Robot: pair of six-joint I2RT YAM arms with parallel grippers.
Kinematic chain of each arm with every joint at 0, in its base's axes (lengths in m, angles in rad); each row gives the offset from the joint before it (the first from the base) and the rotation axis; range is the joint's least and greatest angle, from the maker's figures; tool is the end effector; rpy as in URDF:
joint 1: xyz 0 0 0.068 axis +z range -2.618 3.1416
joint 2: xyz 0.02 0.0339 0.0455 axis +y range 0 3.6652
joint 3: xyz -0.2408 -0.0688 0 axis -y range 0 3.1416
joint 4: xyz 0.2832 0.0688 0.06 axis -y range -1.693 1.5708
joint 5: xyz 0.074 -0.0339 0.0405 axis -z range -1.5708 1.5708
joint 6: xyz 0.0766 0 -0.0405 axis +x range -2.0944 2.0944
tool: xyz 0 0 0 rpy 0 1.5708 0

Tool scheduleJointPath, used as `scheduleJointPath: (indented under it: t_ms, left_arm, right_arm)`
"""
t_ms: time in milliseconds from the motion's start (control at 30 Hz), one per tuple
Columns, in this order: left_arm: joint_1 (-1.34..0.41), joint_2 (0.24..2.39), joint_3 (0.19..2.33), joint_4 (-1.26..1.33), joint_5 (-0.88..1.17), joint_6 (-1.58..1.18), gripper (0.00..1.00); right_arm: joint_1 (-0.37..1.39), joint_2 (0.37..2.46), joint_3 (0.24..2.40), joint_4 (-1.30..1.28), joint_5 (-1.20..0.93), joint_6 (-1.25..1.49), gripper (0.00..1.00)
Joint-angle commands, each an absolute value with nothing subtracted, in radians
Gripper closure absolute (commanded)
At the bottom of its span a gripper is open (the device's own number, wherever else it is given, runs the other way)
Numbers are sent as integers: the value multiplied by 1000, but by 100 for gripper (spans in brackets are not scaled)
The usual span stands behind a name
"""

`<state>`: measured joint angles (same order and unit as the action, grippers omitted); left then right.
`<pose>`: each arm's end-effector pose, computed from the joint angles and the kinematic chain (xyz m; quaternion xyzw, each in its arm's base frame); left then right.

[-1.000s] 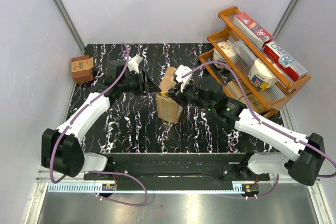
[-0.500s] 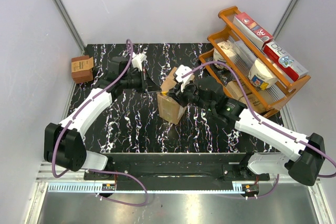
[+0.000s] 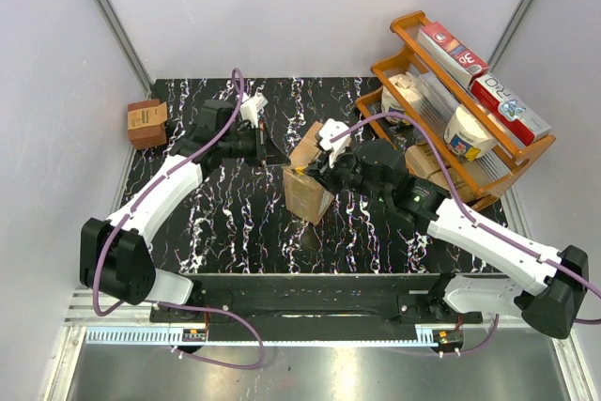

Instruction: Unpack the express box

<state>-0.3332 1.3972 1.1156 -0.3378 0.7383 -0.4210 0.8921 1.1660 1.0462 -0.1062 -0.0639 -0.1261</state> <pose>0.3361 -0.1709 0.2538 0.1287 0.8355 -0.4555 0.2790 0.2223 0.2834 0.3269 -0.3985 0.6731 0.2558 0.5681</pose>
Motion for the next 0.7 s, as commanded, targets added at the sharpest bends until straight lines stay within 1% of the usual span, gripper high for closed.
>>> scheduleJointPath:
  t_ms: [0, 300, 667]
  left_arm:
    - [-331, 1404, 1147, -350, 704, -388, 100]
    - [-337, 1397, 1143, -342, 672, -396, 100]
    - [-342, 1393, 1117, -313, 670, -399, 100]
  right_arm:
    - [896, 1141, 1029, -230, -32, -123, 100]
    - [896, 1167, 1069, -346, -52, -92, 100]
    - [897, 1129, 1071, -426, -34, -72, 100]
